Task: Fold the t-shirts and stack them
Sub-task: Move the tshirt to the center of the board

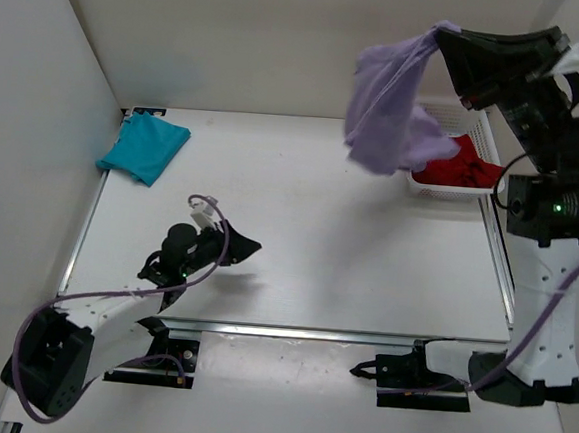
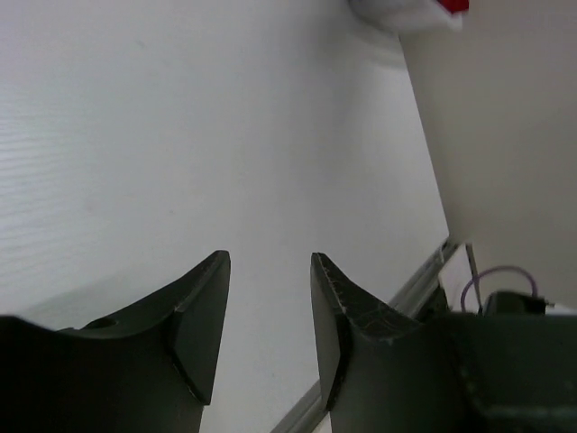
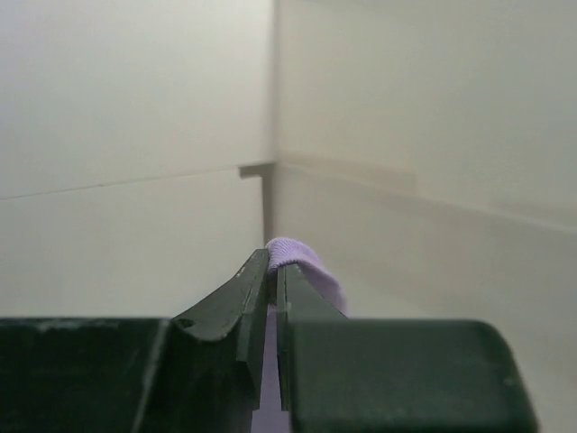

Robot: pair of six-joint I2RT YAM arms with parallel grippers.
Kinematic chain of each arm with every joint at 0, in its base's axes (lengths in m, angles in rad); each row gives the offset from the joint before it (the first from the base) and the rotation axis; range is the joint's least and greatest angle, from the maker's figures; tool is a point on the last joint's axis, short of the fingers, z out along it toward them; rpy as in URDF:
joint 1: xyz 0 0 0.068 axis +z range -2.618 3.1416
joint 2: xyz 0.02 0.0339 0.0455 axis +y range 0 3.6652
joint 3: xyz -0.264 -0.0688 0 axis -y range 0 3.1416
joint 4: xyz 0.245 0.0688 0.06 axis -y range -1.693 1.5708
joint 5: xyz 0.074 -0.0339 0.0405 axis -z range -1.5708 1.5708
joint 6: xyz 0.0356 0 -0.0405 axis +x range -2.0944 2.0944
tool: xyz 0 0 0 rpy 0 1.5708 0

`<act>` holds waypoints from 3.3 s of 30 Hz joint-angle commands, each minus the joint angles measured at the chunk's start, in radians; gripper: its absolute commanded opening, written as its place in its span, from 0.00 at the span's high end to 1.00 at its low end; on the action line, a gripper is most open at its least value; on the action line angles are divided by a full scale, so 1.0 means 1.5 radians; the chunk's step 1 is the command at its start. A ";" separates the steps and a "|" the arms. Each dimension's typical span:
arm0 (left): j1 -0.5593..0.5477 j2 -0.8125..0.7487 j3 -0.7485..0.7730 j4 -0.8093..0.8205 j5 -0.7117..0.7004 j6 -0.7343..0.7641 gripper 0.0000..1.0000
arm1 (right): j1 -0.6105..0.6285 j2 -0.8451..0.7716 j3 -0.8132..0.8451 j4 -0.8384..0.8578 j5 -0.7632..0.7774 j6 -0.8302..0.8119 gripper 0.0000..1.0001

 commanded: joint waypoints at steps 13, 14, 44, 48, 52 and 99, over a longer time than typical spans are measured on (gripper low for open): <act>0.066 -0.129 -0.076 -0.105 -0.023 0.030 0.39 | -0.132 -0.028 -0.668 0.365 -0.116 0.192 1.00; 0.054 -0.117 -0.066 -0.117 -0.048 0.048 0.39 | -0.138 -0.001 -0.685 0.381 -0.123 0.204 0.99; 0.003 -0.068 0.237 -0.364 -0.043 0.121 0.96 | -0.088 -0.066 -0.671 0.235 -0.070 0.153 1.00; 0.141 -0.090 0.402 -0.438 0.090 0.120 0.98 | -0.033 -0.156 -0.617 0.116 -0.013 0.084 1.00; 0.245 -0.108 0.504 -0.484 0.168 0.115 1.00 | 0.042 -0.240 -0.553 0.027 0.062 0.020 1.00; 0.242 0.466 0.822 -0.488 -0.062 0.207 0.24 | 0.014 0.212 -0.447 -0.069 0.245 0.002 0.46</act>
